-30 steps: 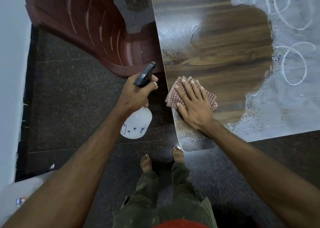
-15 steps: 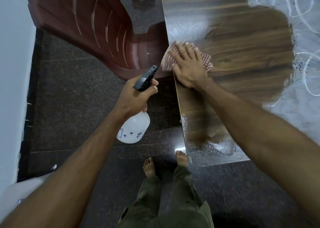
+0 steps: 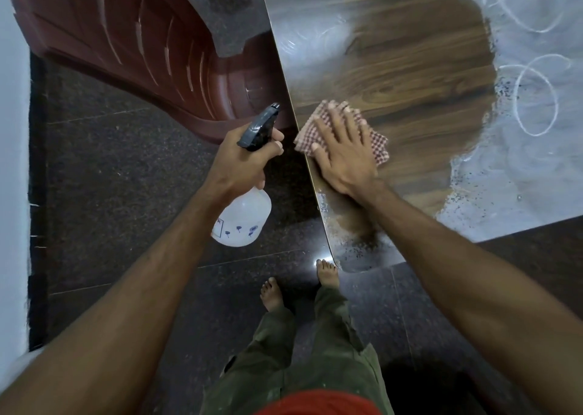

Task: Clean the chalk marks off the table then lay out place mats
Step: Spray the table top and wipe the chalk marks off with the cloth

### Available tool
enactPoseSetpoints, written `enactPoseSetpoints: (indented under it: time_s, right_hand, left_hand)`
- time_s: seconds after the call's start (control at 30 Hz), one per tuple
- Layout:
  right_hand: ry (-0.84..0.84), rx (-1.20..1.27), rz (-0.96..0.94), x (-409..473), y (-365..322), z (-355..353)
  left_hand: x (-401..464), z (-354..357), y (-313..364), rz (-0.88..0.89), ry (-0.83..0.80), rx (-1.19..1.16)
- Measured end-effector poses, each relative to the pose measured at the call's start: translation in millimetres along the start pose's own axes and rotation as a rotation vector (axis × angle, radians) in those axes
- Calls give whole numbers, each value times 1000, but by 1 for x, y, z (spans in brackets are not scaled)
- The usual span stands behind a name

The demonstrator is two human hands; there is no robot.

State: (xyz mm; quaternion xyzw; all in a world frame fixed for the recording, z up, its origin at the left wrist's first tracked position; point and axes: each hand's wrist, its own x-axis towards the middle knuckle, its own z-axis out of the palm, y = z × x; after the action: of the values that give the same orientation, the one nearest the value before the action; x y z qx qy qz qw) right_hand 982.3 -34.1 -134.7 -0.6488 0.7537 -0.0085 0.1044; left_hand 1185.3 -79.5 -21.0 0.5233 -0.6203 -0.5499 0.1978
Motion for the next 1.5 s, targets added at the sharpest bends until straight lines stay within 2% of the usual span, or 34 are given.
enactPoseSetpoints:
  time_s: [0.13,0.27,0.4,0.47,0.53,0.7,0.83,0.9,1.0,1.1,1.17,1.3,1.43,1.5]
  right_hand:
    - [-19,-1,-123,-82,-18,18]
    - [-55,-14,-144,-145,4,24]
    - [-36,7,60,-125,33,17]
    - [5,35,183,-108,27,15]
    - [28,52,227,-100,12,16]
    - [-3,36,65,-150,-17,31]
    - [-40,-6,-24,-181,10,32]
    - [-57,-16,23,-173,37,28]
    - [-38,21,202,-147,69,17]
    - [-22,69,311,-123,59,11]
    - [-28,76,276,-118,35,16]
    - [-71,63,45,-155,-4,27]
    - [-137,7,-142,-190,22,25]
    - [-176,-52,-158,-188,52,20]
  left_hand:
    - [-7,8,1,0,-34,0]
    - [-16,14,1,-1,-62,8]
    - [-23,18,-2,5,-89,14]
    - [-26,19,-3,14,-95,18]
    - [-28,23,-2,23,-98,26]
    - [-31,38,5,27,-127,25]
    - [-30,48,10,35,-144,27]
    - [-30,51,11,40,-155,32]
    - [-28,58,13,42,-159,38]
    - [-23,65,17,31,-148,33]
    - [-21,69,21,29,-137,33]
    - [-15,78,31,42,-138,37]
    - [-6,83,37,56,-129,38]
    - [-3,85,39,57,-132,33]
